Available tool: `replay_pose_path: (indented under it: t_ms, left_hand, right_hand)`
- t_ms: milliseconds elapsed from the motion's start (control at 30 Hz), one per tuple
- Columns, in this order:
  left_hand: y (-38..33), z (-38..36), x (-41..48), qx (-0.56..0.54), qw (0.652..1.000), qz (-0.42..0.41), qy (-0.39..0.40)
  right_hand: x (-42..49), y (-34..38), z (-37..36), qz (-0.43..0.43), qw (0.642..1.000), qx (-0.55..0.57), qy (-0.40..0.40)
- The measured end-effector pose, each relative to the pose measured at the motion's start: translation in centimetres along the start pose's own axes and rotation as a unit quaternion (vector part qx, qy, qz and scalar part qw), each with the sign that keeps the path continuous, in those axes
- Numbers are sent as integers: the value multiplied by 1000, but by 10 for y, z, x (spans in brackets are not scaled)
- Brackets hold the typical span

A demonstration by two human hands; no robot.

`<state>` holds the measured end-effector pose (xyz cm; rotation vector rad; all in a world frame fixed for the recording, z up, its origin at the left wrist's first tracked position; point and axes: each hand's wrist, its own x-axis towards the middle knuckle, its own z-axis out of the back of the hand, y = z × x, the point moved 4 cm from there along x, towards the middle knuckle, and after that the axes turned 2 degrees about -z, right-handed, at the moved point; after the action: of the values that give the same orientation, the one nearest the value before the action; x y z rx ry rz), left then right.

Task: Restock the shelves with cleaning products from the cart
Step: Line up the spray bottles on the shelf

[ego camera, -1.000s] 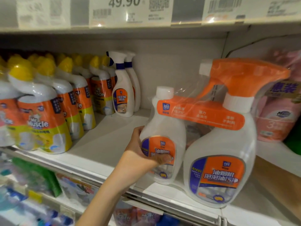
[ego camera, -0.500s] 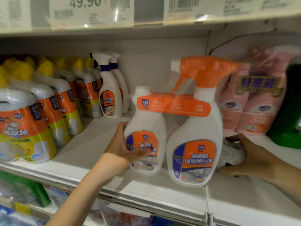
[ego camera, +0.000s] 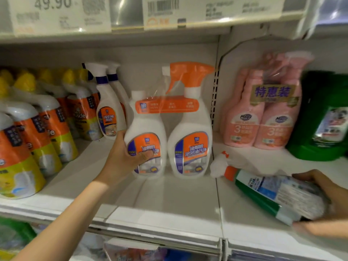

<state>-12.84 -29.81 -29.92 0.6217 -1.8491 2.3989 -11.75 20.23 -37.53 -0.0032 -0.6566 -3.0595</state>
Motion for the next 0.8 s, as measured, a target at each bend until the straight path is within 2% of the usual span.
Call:
replay_pose_path:
  t_ms: [100,267,433,533,633,800]
  left_hand:
    - [5,-3,10,6,1000,3,-24]
    - [7,-11,20,21,998,5,-66]
    - [5,-15,19,60,994,6,-87]
    - [3,-15,14,86,991,19,-96]
    - [-8,-11,-4,158,971,26,-176]
    - [-47,-8,-45,175,939,-132,-266]
  right_hand:
    - [-2,-4,-5,26,998,31,39]
    - [-11,49,13,119,987,24,110]
    - [-28,127,21,174,968,-155,89]
    - [-38,169,13,197,959,-195,61]
    - [-34,183,18,187,962,-200,2]
    - [-26,181,17,195,969,-150,15]
